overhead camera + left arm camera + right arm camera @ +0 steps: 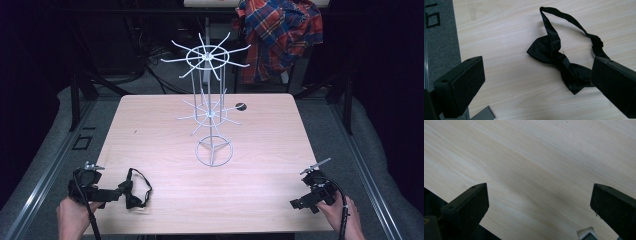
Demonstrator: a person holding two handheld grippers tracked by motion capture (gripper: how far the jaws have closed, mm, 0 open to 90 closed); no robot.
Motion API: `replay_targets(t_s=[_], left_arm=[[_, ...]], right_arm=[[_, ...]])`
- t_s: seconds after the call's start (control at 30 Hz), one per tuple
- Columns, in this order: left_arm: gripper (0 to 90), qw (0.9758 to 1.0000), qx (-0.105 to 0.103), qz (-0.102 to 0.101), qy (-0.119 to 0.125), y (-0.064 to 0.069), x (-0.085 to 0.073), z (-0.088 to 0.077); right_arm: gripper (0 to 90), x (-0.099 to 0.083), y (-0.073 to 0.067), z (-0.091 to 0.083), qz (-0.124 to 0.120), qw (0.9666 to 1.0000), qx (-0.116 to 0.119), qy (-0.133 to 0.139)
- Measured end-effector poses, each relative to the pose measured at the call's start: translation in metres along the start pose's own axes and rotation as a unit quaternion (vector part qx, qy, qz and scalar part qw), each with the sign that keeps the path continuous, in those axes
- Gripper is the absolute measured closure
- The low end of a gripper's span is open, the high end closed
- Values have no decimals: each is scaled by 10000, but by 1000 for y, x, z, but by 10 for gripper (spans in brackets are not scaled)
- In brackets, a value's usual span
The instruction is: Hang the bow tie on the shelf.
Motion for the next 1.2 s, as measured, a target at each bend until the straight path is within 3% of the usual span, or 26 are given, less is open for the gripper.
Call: replay_targets(t_s=[0.1, 0.2, 0.33, 0.37, 0.4, 0.5, 0.53, 0.6, 0.73, 0.97, 1.1, 1.2], left_arm=[[0, 10000, 1, 22, -6, 1, 0, 0], [0, 10000, -36, 62, 6, 3, 1, 1], [0, 9999, -79, 66, 12, 5, 1, 1], [0, 9999, -79, 90, 10, 5, 2, 1], [0, 9999, -81, 120, 3, 6, 2, 1], [0, 9998, -101, 159, 1, 8, 2, 1], [0, 9997, -125, 205, 30, 11, 3, 0], [0, 9996, -150, 222, 59, 12, 4, 0], [0, 9991, -265, 334, 3, 19, 4, 3], [0, 9984, -369, 432, 36, 24, 5, 1], [0, 9975, -375, 596, 2, 31, 5, 3], [0, 9964, -492, 685, 25, 40, 9, 5]], right_arm=[[14, 1, -2, 1, 94, 9999, 2, 102], [15, 0, 0, -1, -51, 10000, -19, -43], [15, 1, -3, 1, -39, 10000, 25, -11], [15, 0, -1, 0, -94, 9999, -80, -88], [15, 2, -6, 2, 1, 9999, 126, -20], [15, 2, -4, 3, -68, 10000, 35, -41], [15, 2, -8, 3, -41, 9999, 118, -51], [15, 1, -5, 3, -137, 9999, 20, -103], [16, 3, -7, 3, -65, 9999, 107, -26], [16, 2, -6, 2, -95, 9999, 35, -47], [17, 3, -7, 2, -47, 9999, 93, -5], [16, 5, -8, 4, -67, 9999, 110, -27]])
Point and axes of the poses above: each handheld gripper's, and its own axes: z roughly forward along the jaws, x roughly out of its top, y roughly to its right, the point moved 10 cm from there along z, roughly forward along the jaws, and after that the axes turned 8 degrees about -y, right-handed, at the moved point
